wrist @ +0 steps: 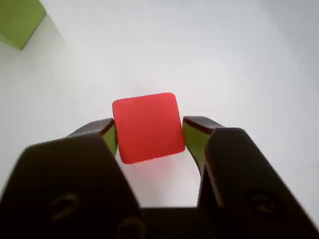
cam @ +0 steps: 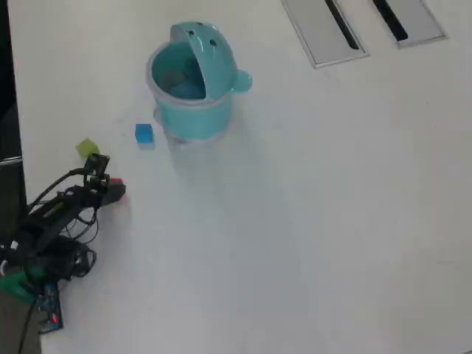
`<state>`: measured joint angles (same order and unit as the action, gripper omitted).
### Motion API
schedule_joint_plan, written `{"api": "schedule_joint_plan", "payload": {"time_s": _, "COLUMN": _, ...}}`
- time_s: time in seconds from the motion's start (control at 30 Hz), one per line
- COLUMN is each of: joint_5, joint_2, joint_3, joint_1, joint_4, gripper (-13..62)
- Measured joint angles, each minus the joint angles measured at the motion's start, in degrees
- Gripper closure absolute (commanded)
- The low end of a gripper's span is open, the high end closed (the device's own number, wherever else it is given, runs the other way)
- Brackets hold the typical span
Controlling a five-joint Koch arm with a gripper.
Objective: Grasp RGB lego blocks and put them in the bin one by one.
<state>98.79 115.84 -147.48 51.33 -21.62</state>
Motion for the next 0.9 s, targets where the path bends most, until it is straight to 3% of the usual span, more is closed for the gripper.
{"api": "schedule_joint_plan", "payload": {"time_s": 0.33, "joint_5": -5.8, "joint_2": 4.6, "joint_3": 0.2, "joint_1": 0.0, "joint_4": 1.2, "gripper": 34.7}}
{"api": "schedule_joint_plan", "payload": {"time_s": 0.63, "joint_5": -16.1, "joint_2": 4.6, "joint_3": 7.0, "joint_1": -2.7, "joint_4": 10.9, "gripper": 42.3}}
{"api": "schedule_joint_plan", "payload": {"time_s": 0.9, "joint_5": -19.4, "joint_2": -2.0, "joint_3": 22.1, "joint_1": -5.3, "joint_4": 14.3, "gripper": 42.4}}
